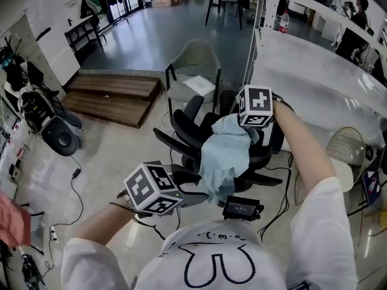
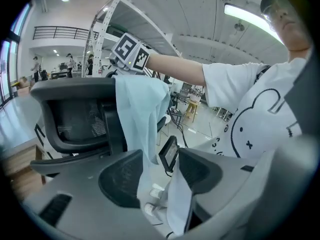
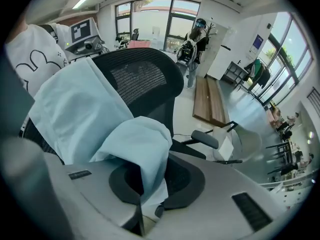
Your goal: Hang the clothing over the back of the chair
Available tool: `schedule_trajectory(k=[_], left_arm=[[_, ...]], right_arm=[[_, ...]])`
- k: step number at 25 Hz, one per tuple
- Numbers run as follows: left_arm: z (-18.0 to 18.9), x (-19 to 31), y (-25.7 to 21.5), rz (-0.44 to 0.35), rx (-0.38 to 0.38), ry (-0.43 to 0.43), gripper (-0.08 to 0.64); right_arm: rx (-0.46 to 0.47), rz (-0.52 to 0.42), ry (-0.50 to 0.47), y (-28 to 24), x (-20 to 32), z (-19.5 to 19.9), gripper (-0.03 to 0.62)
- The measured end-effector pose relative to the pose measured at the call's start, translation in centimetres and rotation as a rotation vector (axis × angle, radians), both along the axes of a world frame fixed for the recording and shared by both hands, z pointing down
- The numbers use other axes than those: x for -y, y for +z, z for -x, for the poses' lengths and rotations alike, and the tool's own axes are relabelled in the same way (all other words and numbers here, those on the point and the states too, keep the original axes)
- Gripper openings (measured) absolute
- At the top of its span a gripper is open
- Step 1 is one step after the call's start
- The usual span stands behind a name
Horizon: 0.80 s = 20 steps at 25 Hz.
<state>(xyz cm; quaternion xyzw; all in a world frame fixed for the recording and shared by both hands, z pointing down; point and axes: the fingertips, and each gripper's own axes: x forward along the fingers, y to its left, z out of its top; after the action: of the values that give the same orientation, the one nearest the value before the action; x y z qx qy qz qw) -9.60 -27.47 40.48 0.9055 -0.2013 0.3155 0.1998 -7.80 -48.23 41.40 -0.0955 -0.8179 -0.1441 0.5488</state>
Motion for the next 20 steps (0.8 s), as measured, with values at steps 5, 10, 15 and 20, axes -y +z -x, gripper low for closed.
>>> schedule_trajectory(k=[5, 10, 15, 20], left_arm=[[0.3, -0.2, -0.6, -0.007, 0.028, 0.021, 0.256], [-0.3, -0.4, -1.2, -0.019, 0.019, 0.033, 0.256], [-0.4, -0.4, -1.6, -0.027, 0.018, 0.047, 0.256], [-0.1, 0.2, -2.5, -0.053, 0.009, 0.045, 0.255]], right_arm=[[-0.039, 0.026, 0.046, 0.7, -0.2, -0.6, 0.079], [-0.038, 0.048, 0.085, 0.6, -0.4, -1.6, 0.264], [-0.006, 0.016, 0.104, -0.2, -0.1, -2.1, 0.278], [0.034, -0.048, 0.121, -1.7, 0.7, -2.1, 0.277]])
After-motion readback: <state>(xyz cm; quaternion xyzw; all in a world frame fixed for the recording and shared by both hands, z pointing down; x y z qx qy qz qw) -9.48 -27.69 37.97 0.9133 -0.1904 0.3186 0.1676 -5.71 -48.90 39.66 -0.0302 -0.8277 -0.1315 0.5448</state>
